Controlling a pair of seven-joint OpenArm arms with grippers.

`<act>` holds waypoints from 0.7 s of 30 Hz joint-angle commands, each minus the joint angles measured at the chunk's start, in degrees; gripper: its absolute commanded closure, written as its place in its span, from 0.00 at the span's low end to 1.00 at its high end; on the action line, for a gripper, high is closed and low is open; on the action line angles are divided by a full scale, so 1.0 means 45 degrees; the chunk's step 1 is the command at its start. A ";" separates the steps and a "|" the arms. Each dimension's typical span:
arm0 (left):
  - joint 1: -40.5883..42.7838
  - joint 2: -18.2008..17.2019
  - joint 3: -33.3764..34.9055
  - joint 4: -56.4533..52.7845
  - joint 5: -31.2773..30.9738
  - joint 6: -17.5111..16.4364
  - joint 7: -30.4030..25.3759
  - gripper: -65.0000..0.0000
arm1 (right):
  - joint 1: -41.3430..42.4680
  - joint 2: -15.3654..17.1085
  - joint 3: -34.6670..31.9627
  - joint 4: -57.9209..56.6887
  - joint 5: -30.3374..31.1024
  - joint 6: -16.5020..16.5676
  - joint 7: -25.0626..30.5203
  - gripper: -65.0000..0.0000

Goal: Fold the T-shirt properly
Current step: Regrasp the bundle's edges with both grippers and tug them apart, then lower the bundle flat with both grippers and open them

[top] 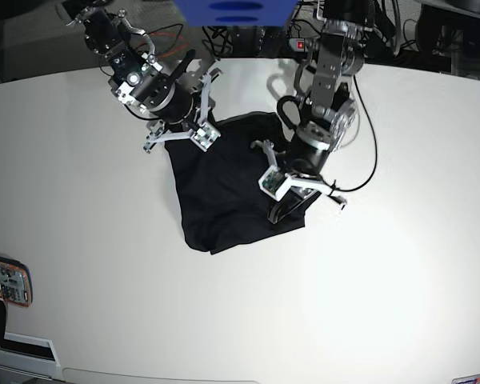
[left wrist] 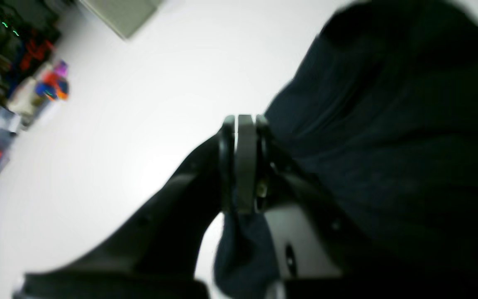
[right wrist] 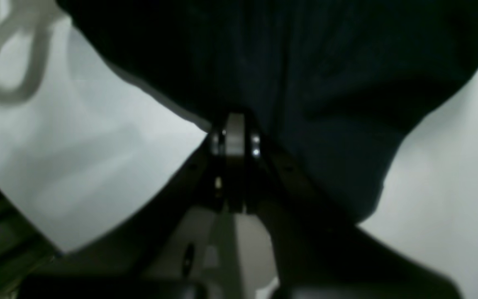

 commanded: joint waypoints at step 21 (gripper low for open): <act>0.3718 -0.0250 -0.0315 0.1310 -0.0106 0.0214 -0.0345 1.00 | 0.6648 -0.1799 0.0310 -0.2436 -0.0008 0.0461 -0.1663 1.00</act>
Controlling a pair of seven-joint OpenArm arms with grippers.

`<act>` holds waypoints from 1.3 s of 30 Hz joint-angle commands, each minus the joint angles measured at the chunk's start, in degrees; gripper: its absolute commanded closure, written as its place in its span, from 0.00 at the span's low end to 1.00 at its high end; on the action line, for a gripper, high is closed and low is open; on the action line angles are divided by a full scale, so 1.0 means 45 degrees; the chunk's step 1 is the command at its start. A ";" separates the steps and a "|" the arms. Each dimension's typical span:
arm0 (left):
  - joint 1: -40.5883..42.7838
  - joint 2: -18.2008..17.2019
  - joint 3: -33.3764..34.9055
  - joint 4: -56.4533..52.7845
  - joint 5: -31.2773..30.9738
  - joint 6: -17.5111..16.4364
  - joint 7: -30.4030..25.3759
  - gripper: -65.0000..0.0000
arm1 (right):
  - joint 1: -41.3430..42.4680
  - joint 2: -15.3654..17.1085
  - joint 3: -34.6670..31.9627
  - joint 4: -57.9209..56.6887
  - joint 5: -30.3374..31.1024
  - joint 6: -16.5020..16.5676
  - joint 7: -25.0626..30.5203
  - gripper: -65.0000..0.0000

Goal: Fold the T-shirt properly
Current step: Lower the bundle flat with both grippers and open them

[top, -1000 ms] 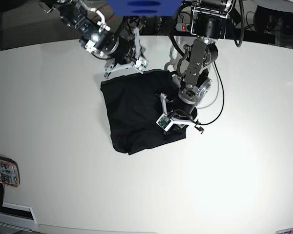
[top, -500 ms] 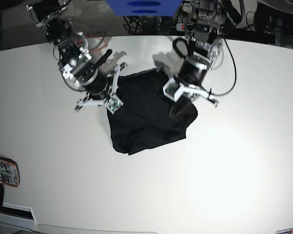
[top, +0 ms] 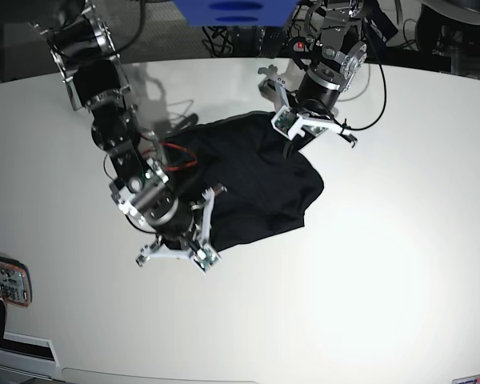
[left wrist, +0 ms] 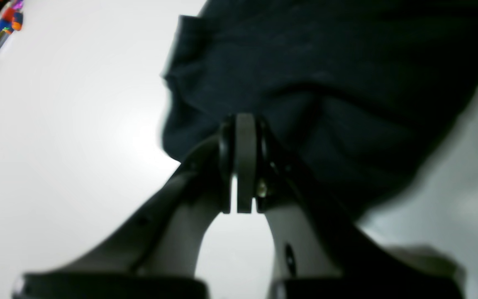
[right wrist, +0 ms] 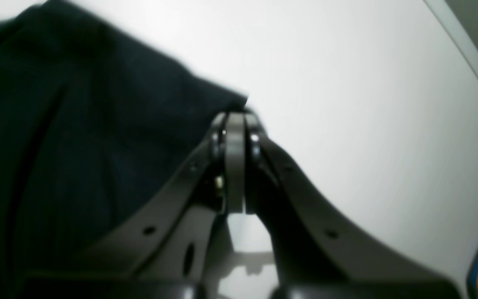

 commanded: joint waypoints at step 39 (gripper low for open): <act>-0.2054 0.0051 -0.0933 -0.3392 -0.0072 0.0098 -0.0278 1.00 | -0.1169 0.0184 -0.0245 -0.3354 -0.0071 0.0067 0.3084 1.00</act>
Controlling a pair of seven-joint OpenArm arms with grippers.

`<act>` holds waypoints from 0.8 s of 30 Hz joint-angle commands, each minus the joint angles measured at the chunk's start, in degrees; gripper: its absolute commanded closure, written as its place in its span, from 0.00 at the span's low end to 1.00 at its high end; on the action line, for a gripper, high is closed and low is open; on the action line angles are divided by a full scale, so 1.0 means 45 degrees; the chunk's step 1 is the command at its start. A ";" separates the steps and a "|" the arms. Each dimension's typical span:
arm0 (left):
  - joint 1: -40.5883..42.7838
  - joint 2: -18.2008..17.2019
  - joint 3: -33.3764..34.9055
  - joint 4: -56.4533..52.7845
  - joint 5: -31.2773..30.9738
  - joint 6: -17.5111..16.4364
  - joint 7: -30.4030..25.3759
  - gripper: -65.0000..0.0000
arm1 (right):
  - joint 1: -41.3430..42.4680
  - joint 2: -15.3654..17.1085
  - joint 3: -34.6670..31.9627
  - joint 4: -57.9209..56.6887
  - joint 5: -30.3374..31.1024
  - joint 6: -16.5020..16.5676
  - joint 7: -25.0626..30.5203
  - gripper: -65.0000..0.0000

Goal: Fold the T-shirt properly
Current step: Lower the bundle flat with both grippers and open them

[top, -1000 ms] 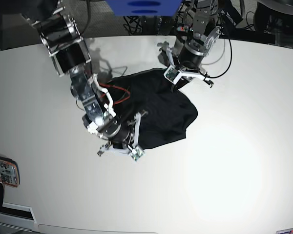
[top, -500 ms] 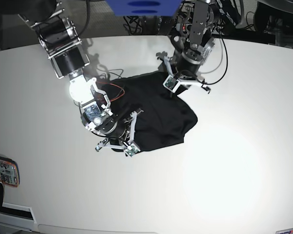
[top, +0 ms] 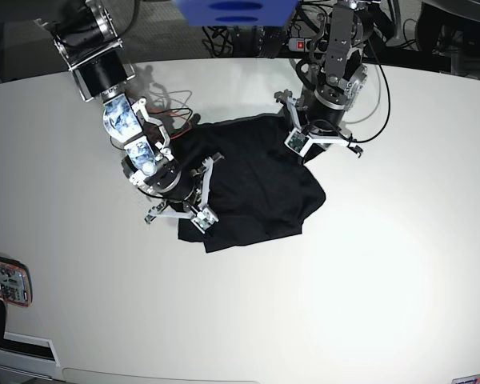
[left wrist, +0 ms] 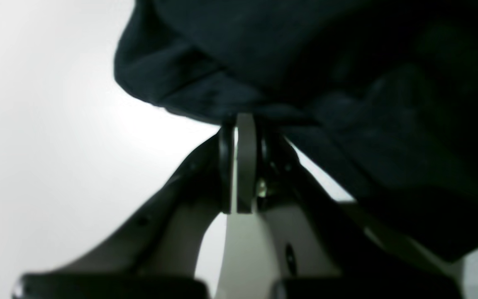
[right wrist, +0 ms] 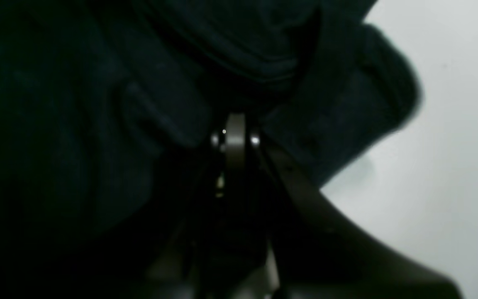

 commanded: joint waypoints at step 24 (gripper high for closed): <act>-0.0429 0.0085 -0.0508 0.0559 -0.0038 0.0049 -0.0331 1.00 | -0.1679 0.1259 0.0926 0.2087 0.0079 0.0082 0.0189 1.00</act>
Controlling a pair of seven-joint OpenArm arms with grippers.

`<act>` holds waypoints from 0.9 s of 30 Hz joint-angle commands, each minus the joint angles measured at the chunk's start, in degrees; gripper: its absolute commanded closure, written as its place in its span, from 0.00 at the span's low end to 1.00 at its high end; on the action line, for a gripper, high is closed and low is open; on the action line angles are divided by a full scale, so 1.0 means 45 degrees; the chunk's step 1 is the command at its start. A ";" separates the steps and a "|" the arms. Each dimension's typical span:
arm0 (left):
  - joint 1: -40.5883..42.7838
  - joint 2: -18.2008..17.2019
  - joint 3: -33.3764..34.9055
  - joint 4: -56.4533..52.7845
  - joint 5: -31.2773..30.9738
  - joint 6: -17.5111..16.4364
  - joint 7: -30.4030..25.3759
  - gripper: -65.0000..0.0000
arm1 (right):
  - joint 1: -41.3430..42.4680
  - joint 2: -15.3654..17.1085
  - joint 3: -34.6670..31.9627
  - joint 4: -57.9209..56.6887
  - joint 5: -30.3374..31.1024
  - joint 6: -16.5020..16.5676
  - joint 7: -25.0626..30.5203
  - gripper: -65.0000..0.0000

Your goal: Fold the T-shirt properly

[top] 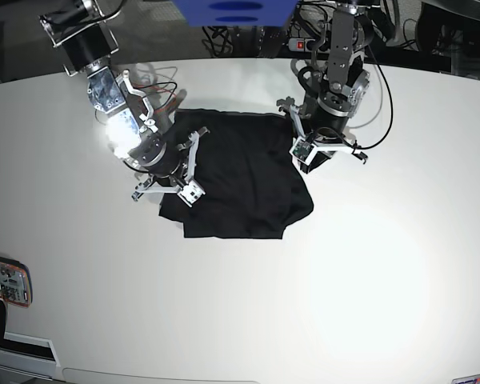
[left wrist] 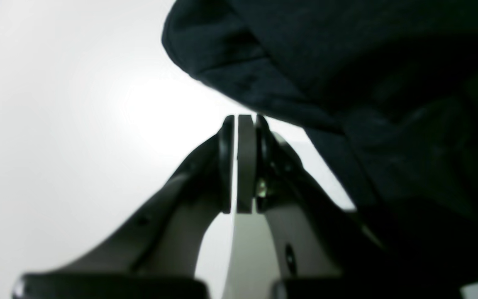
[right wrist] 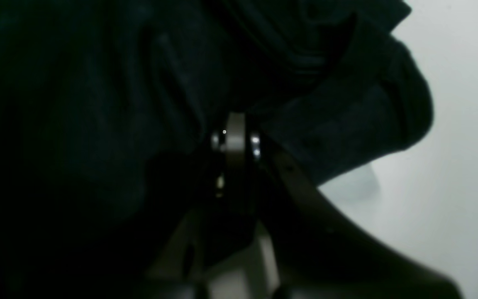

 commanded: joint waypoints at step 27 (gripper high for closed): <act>0.2016 0.0051 -0.1532 0.5323 -0.0048 0.0136 -0.5796 1.00 | -0.2700 0.0879 0.4994 0.2009 -0.0115 -0.0108 1.2556 1.00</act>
